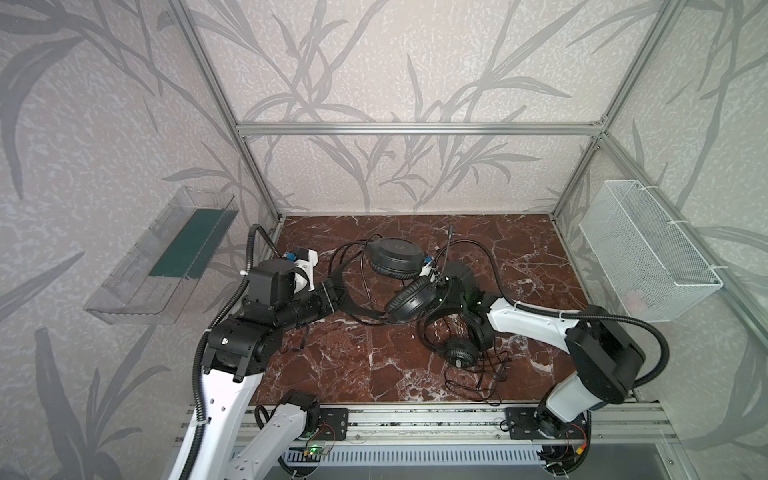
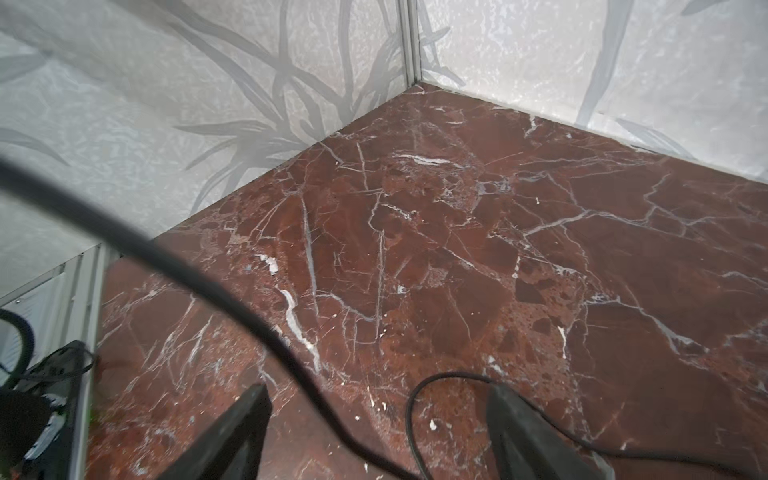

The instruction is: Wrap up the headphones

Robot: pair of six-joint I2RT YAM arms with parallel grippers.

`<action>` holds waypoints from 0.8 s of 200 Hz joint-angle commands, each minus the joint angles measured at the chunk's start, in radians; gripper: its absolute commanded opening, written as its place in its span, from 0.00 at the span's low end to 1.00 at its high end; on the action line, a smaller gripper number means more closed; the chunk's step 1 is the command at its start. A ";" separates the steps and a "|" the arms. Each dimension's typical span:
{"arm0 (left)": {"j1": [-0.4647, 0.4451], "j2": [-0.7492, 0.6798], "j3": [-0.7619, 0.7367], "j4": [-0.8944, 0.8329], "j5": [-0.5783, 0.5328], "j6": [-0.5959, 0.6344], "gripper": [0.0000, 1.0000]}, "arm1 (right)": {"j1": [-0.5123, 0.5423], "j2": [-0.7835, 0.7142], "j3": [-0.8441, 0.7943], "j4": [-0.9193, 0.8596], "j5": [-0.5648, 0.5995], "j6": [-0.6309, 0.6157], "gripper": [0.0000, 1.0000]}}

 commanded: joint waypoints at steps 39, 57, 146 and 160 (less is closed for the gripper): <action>-0.022 -0.025 0.046 0.028 0.026 -0.011 0.00 | -0.070 0.147 0.072 0.055 0.037 0.006 0.51; -0.028 -0.025 0.054 0.031 0.027 0.000 0.00 | -0.086 0.139 0.065 0.071 0.062 -0.004 0.30; -0.036 -0.031 -0.022 -0.011 -0.056 0.162 0.00 | -0.100 -0.280 0.009 -0.020 0.288 -0.115 0.00; -0.036 -0.023 -0.055 -0.003 -0.052 0.191 0.00 | -0.100 -0.367 0.027 -0.066 0.309 -0.132 0.00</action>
